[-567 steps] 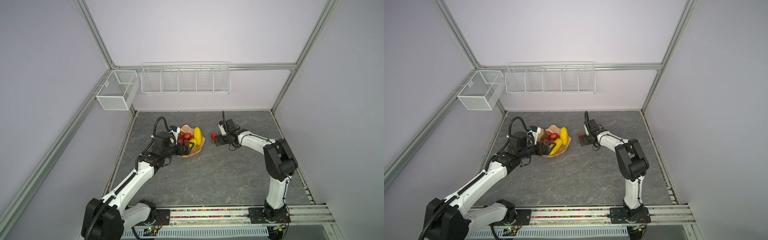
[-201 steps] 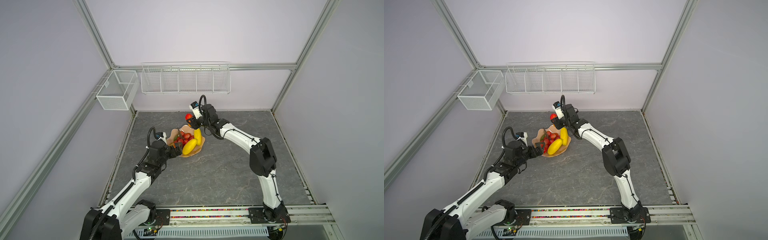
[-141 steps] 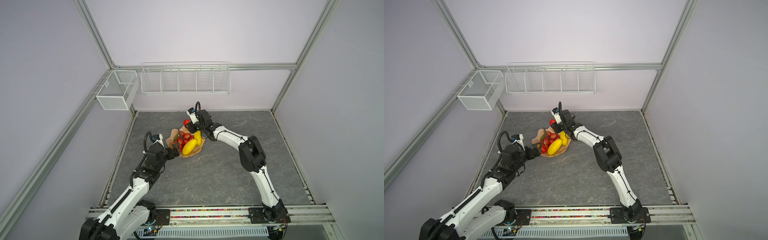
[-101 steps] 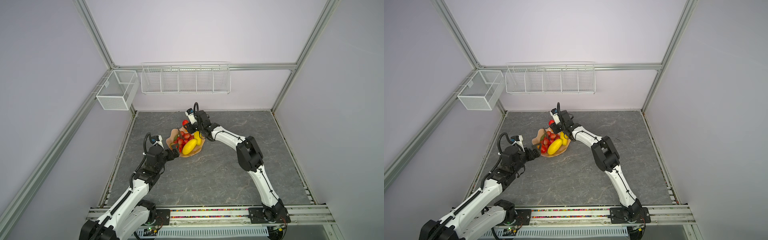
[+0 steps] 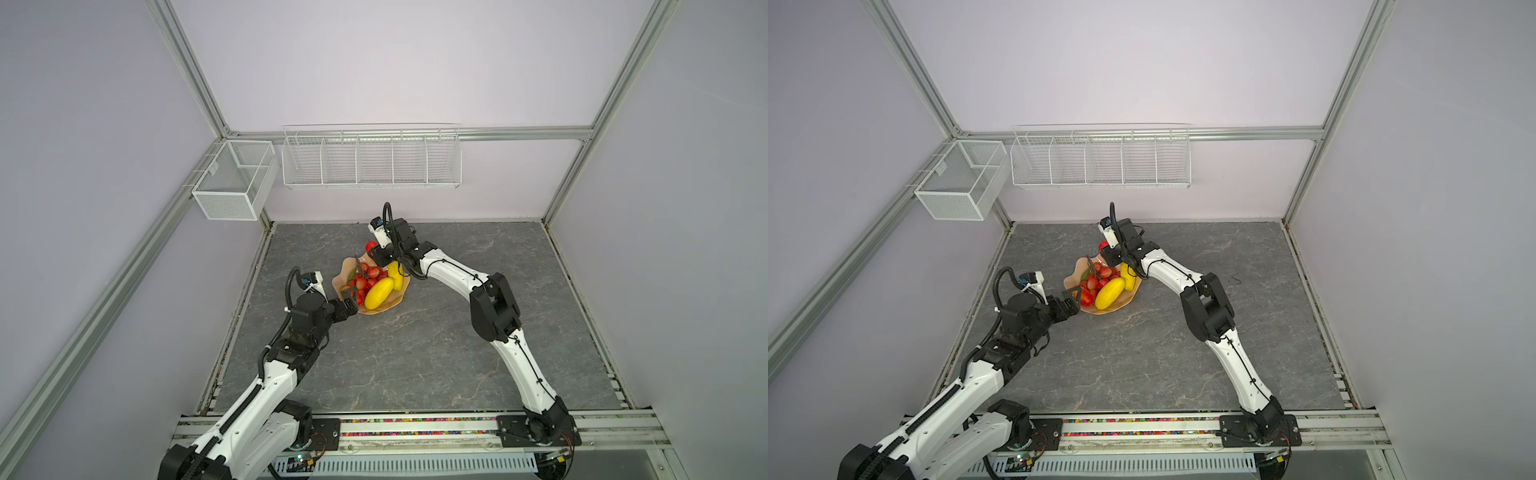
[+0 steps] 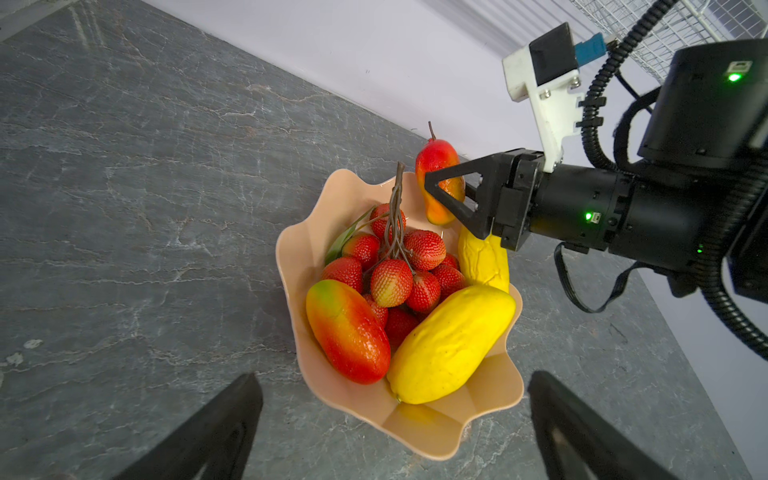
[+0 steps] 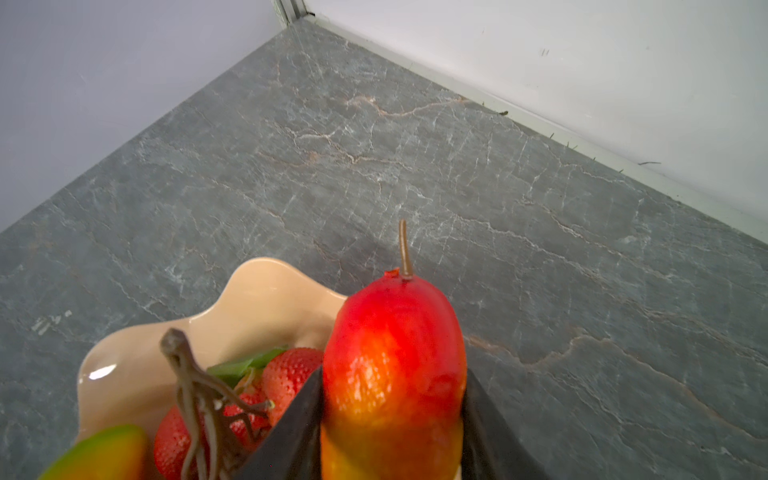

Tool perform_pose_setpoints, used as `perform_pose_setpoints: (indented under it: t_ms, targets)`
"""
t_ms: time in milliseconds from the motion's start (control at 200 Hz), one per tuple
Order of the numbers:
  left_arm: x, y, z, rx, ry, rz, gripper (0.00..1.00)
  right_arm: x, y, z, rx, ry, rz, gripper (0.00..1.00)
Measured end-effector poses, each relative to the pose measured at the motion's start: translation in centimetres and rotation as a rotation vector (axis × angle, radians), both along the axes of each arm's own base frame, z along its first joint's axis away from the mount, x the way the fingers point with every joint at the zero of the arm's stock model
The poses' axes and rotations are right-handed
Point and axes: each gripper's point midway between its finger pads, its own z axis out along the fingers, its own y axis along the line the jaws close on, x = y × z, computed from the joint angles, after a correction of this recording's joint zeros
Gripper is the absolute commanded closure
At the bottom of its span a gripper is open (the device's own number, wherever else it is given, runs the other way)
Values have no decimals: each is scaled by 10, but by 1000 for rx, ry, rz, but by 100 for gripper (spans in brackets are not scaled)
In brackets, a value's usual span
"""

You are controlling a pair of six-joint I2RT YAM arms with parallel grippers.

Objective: Place and organize the fake fruits in the fruit bowl

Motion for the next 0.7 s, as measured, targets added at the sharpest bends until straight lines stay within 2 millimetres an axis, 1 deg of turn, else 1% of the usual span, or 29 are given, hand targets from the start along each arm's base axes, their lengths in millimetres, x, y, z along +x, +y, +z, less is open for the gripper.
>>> perform_pose_setpoints:
  t_ms: [115,155,355,425,585,700]
  targets:
    - [0,1,1,-4,-4,6,0,-1,-2,-2,-21,3,2,47]
    - [0,1,2,-5,-4,7,0,-2,-3,-3,-26,4,3,44]
    - [0,2,3,-8,-7,10,0,-2,-6,-7,-45,9,-1,39]
    - [-1,3,5,-10,-15,12,0,-2,-6,-7,-46,10,-1,35]
    - [-2,4,6,-12,-23,19,0,-1,-5,-4,-40,3,1,27]
    - [-3,5,5,-5,-23,18,1,0,-2,0,-23,-6,6,25]
